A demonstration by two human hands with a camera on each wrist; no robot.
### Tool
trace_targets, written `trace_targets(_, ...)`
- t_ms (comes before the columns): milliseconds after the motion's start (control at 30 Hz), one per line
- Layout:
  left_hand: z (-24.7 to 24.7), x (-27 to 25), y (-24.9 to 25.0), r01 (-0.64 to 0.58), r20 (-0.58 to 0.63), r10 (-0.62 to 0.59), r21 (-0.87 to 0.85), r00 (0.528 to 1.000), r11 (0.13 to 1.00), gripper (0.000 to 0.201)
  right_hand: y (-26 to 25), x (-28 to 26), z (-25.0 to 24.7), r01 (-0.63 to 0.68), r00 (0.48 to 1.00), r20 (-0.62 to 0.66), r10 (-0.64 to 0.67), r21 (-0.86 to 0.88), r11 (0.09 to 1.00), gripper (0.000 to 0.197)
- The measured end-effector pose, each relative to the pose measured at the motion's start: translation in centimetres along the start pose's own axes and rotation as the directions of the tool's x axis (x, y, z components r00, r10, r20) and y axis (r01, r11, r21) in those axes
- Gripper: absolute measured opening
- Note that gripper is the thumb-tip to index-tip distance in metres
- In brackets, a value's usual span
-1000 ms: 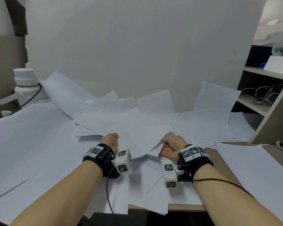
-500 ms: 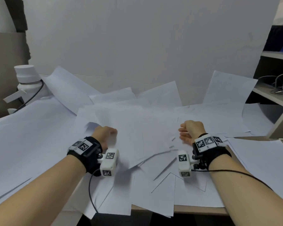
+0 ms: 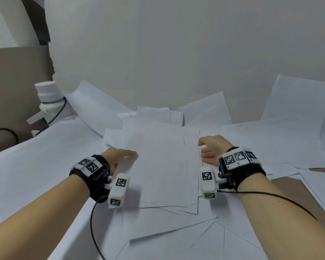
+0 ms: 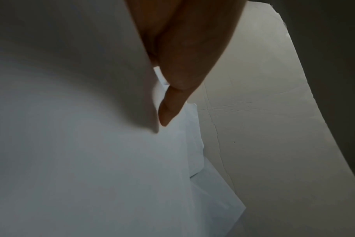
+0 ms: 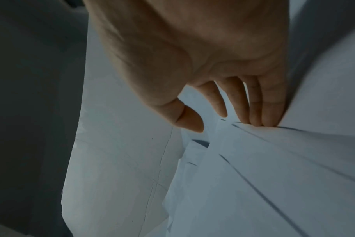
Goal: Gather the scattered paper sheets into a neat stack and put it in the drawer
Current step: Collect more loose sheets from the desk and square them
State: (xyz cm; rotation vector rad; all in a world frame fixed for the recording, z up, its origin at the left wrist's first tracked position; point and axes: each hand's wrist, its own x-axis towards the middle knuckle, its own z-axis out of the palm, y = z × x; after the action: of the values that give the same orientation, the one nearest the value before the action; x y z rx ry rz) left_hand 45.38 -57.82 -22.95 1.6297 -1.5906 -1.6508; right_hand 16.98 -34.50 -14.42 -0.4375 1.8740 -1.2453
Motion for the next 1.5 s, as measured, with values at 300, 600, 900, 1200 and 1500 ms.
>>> trace_targets(300, 3.7, -6.8, 2.5, -0.156, 0.042, 0.162, -0.120, 0.986, 0.980, 0.064, -1.2, 0.9, 2.0, 0.052, 0.994, 0.099, -0.038, -0.145, 0.988, 0.028)
trace_targets(600, 2.0, -8.8, 2.2, -0.363, 0.140, 0.416, -0.295, 0.898, 0.884, 0.053, -0.5, 1.8, 1.1, 0.085, 0.996, 0.014, -0.084, -0.081, 0.993, 0.043)
trace_targets(900, 2.5, -7.9, 3.1, -0.254, 0.268, 0.342, -0.314, 0.901, 0.915, 0.069, -3.1, 0.3, 2.7, 0.459, 0.884, 0.099, -0.457, -0.005, 0.888, 0.037)
trace_targets(1200, 3.7, -7.6, 3.3, -0.373, 0.178, 0.427, -0.270, 0.887, 0.888, 0.041, -1.8, 1.0, 1.0, 0.378, 0.917, 0.090, -0.388, 0.110, 0.919, 0.025)
trace_targets(1500, 2.3, -8.8, 4.2, -0.324, 0.354, 0.394, -0.240, 0.848, 0.915, 0.010, -4.7, -0.1, -0.6, 0.438, 0.889, 0.087, -0.450, 0.131, 0.890, 0.034)
